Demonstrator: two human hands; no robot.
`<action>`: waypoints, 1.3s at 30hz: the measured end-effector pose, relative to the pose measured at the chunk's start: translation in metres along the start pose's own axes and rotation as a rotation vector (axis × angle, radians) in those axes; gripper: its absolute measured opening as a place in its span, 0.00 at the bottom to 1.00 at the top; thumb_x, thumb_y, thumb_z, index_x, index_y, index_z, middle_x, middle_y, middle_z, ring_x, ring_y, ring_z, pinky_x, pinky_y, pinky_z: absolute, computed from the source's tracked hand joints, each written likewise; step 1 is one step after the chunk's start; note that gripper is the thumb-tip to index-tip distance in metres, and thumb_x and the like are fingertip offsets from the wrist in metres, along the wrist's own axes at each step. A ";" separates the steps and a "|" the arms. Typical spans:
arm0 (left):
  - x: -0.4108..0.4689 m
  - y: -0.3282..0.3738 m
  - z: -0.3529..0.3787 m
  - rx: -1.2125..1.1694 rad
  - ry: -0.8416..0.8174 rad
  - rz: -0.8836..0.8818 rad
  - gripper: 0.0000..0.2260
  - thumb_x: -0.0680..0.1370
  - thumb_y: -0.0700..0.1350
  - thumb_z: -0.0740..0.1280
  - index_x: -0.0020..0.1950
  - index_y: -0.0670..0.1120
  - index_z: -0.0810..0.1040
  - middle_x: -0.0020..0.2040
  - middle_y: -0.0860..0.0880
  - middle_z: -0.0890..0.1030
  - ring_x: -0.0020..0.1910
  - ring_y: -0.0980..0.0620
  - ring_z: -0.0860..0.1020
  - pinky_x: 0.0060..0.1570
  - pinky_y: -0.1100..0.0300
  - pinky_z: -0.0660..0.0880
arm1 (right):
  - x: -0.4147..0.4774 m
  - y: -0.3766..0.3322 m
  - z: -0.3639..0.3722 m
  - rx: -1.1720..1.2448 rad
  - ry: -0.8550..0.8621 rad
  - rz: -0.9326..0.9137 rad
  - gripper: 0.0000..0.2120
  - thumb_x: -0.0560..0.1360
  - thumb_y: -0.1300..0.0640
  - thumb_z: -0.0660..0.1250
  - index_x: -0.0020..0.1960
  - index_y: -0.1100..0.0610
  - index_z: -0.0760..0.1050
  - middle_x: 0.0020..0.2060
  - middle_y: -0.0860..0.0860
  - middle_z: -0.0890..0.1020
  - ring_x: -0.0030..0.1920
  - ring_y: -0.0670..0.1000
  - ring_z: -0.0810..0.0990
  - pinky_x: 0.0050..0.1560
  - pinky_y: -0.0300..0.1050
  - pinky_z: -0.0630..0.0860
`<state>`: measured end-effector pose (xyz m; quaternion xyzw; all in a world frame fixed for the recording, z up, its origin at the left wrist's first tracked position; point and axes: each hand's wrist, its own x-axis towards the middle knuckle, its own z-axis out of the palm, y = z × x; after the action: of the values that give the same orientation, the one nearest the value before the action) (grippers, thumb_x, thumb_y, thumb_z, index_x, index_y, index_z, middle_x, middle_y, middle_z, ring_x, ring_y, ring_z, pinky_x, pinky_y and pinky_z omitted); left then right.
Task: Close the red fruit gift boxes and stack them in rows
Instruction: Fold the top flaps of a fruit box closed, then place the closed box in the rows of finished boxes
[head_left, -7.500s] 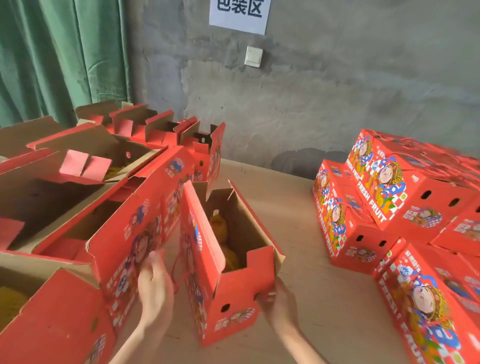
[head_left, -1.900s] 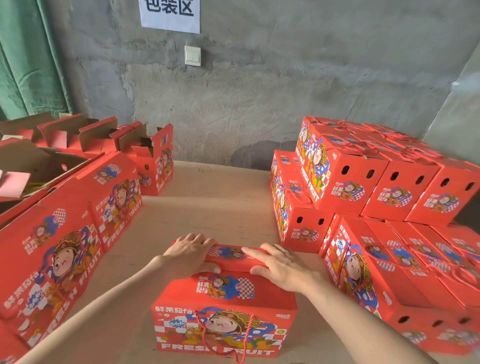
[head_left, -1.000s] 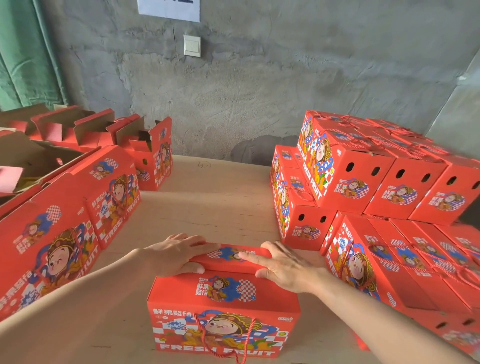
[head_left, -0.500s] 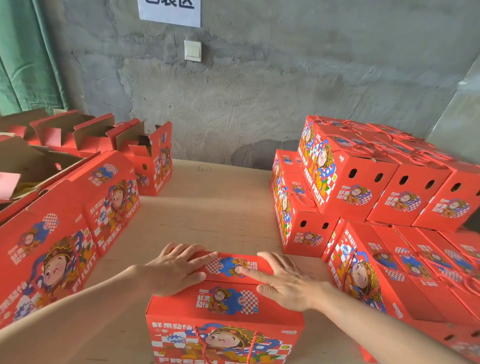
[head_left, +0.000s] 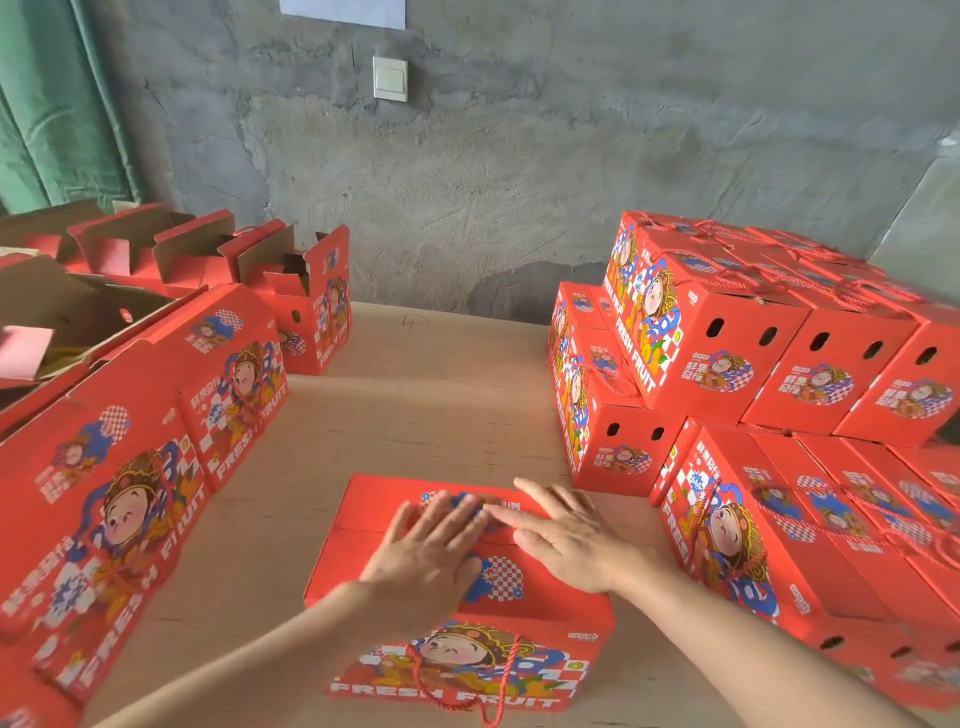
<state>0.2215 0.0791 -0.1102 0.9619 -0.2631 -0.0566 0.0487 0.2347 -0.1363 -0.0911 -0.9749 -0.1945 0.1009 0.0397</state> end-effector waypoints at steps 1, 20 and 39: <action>-0.003 0.016 0.005 -0.015 0.028 -0.006 0.25 0.82 0.57 0.40 0.76 0.53 0.35 0.73 0.55 0.31 0.70 0.54 0.28 0.69 0.51 0.29 | 0.000 -0.001 -0.001 -0.001 0.013 0.011 0.20 0.82 0.43 0.44 0.66 0.24 0.40 0.77 0.46 0.47 0.75 0.54 0.49 0.73 0.53 0.43; 0.030 0.009 0.030 -1.167 0.275 -0.602 0.23 0.82 0.55 0.49 0.68 0.42 0.69 0.63 0.40 0.75 0.63 0.42 0.72 0.54 0.57 0.65 | -0.055 -0.032 0.018 0.366 0.072 0.457 0.36 0.79 0.37 0.49 0.77 0.52 0.37 0.66 0.61 0.72 0.64 0.60 0.72 0.63 0.50 0.65; 0.006 0.006 -0.013 -1.738 0.649 -0.952 0.12 0.67 0.31 0.63 0.49 0.34 0.79 0.27 0.45 0.72 0.26 0.50 0.67 0.28 0.63 0.64 | -0.045 -0.034 -0.043 1.496 0.560 0.296 0.05 0.78 0.66 0.61 0.44 0.62 0.75 0.39 0.56 0.82 0.38 0.51 0.79 0.42 0.39 0.74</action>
<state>0.2251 0.0720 -0.0974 0.5687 0.3007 0.0215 0.7653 0.1903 -0.1238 -0.0368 -0.6951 0.0723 -0.0391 0.7142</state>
